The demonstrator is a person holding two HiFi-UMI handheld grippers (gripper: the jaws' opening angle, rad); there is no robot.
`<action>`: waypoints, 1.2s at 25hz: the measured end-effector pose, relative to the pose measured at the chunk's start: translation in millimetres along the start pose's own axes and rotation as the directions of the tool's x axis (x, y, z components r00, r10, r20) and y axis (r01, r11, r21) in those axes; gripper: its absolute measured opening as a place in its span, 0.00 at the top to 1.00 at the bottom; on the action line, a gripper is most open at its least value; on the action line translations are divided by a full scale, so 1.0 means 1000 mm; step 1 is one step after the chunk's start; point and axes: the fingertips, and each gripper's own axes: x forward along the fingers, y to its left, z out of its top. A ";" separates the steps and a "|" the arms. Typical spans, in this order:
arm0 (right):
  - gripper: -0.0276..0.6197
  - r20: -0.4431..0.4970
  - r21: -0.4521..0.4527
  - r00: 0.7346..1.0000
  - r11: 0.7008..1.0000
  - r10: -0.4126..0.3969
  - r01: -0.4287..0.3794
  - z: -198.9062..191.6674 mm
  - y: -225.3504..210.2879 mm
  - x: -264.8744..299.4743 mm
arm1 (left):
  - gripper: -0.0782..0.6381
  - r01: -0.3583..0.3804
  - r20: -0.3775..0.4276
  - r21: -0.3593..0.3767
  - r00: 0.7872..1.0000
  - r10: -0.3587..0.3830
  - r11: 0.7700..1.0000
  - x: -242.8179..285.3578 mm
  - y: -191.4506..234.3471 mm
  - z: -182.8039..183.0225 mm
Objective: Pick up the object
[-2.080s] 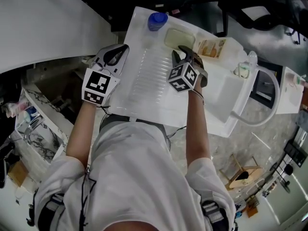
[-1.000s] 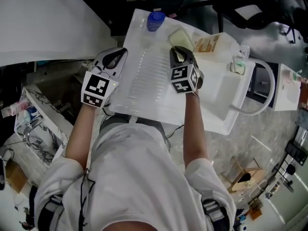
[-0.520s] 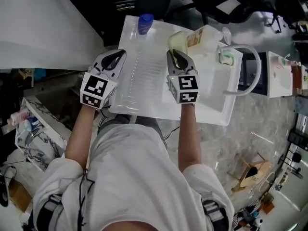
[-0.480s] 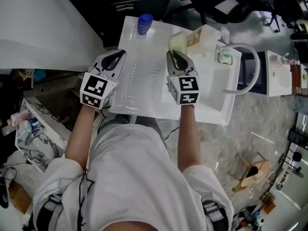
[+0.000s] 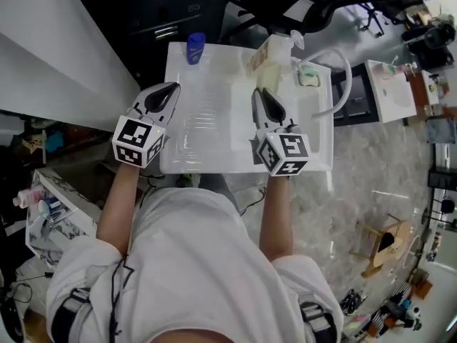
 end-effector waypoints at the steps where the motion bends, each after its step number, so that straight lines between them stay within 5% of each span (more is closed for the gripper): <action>1: 0.89 0.018 -0.003 1.000 1.000 -0.019 0.019 0.007 -0.002 -0.009 | 0.86 0.006 0.011 0.001 1.000 -0.006 1.000 -0.002 -0.003 0.004; 18: 0.89 0.172 0.031 0.941 0.956 -0.293 0.292 0.028 -0.035 -0.139 | 0.86 0.057 0.151 0.093 0.986 -0.070 0.994 -0.025 -0.042 0.066; 30: 0.90 0.215 0.052 0.930 0.954 -0.298 0.294 0.033 -0.035 -0.144 | 0.86 0.003 0.180 0.104 0.983 -0.021 0.995 -0.045 -0.033 0.077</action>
